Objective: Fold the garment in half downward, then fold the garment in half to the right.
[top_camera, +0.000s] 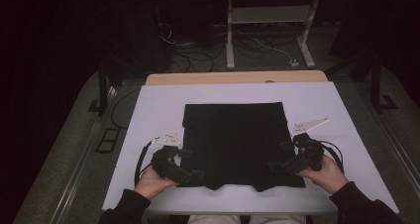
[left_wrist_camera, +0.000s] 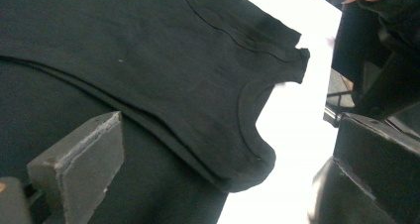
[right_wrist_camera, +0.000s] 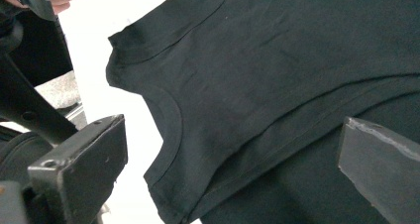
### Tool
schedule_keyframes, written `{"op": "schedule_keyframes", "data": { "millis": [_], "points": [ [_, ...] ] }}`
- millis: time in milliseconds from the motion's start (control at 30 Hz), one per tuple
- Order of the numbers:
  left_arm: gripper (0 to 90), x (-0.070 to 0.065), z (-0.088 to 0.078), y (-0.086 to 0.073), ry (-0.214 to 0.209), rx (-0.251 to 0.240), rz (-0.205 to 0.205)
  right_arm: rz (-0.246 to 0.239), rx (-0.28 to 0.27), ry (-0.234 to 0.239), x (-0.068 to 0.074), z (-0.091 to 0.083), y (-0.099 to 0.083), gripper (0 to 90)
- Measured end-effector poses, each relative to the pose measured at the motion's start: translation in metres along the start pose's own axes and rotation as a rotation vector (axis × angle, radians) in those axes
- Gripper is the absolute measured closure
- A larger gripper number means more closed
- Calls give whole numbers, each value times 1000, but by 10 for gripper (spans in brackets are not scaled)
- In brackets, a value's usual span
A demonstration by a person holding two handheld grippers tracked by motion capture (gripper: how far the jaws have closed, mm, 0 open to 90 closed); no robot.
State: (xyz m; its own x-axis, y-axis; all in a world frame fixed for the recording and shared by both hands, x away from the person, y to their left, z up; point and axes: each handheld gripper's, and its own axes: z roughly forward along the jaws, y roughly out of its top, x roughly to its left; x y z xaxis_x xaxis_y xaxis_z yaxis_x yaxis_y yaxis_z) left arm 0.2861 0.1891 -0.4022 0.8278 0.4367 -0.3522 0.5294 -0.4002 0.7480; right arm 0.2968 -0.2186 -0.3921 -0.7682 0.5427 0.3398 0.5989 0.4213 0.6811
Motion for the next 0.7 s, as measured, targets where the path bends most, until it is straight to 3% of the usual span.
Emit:
{"op": "schedule_keyframes", "data": {
  "millis": [133,300,700],
  "points": [
    [0,2,-3,-2,20,-27,-6,-4,-1,-8,-2,4,6,0],
    [0,3,-6,-4,62,-44,18,-19,-9,-35,-2,8,15,0],
    [0,8,-14,-7,126,-79,21,-37,-41,-46,-8,16,42,0]
  ]
}}
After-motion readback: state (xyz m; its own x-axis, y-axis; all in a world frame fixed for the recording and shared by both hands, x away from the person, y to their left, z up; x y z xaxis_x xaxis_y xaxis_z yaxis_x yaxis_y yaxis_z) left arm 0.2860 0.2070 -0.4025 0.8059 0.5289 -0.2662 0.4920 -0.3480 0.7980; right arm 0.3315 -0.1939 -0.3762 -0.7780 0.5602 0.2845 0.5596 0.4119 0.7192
